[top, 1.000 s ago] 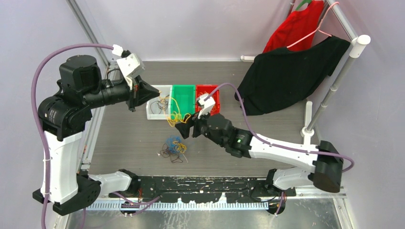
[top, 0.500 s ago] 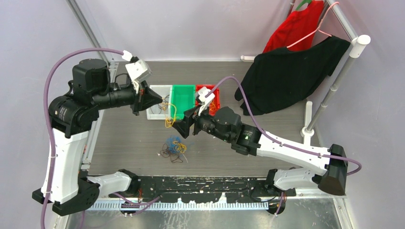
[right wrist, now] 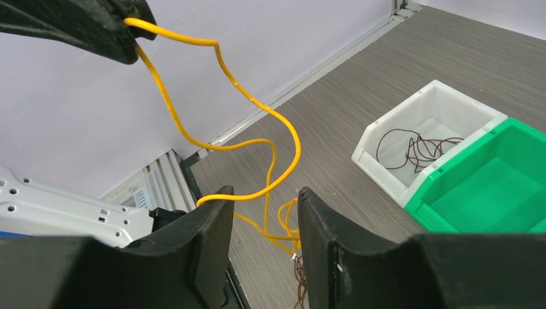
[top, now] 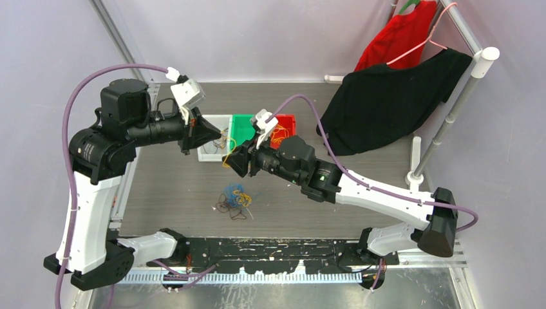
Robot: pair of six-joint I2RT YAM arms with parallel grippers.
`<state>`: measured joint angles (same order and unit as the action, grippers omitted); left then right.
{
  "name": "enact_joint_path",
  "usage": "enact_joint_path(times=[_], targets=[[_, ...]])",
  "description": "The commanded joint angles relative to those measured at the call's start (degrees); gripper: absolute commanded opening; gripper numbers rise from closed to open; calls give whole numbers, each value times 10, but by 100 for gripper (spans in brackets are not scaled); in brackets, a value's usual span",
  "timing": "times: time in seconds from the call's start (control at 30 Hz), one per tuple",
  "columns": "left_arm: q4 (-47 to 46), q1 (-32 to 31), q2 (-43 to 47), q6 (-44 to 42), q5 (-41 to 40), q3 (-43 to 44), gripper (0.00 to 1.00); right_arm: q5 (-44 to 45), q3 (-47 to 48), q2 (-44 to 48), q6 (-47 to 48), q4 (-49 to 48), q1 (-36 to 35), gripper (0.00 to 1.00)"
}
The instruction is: Untangle the cables
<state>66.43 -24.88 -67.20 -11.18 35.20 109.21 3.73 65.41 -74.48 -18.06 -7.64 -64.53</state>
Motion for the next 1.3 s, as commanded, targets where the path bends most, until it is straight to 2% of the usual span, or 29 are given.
enact_joint_path(times=[0.0,0.13,0.23,0.3,0.37,0.43,0.5,0.53,0.67,0.8,0.83,0.97,1.03,1.13,1.27], targets=[[-30,-2,12,4,20,0,0,-5,36,-6,0,-12,-1,46],[-38,-2,9,12,29,-2,0,-15,62,-28,0,-6,-1,48],[-44,-2,5,23,36,0,0,-11,90,-55,6,15,-1,54],[-46,-2,3,28,41,3,0,5,104,-66,11,28,-1,53],[-46,-2,4,31,43,5,0,18,113,-72,14,38,-1,45],[-47,-2,7,29,41,3,0,28,113,-71,16,42,-1,28],[-47,-2,11,23,34,-3,0,42,107,-64,14,42,0,6],[-48,-2,14,20,29,-8,0,49,104,-60,12,44,1,2],[-58,-1,21,17,-6,-37,2,62,99,-40,2,64,17,1],[-47,-2,19,-5,-42,-60,21,57,90,-21,-12,90,59,1],[-41,-2,17,-13,-51,-63,30,53,87,-17,-17,97,76,1],[-13,-2,16,-44,-89,-87,79,54,81,-16,-24,139,141,1],[1,-2,14,-60,-111,-98,93,61,82,-25,-27,158,175,1],[19,-2,10,-72,-132,-110,100,78,92,-52,-27,184,219,1],[20,-2,15,-75,-143,-128,99,109,111,-99,-25,192,247,1]])
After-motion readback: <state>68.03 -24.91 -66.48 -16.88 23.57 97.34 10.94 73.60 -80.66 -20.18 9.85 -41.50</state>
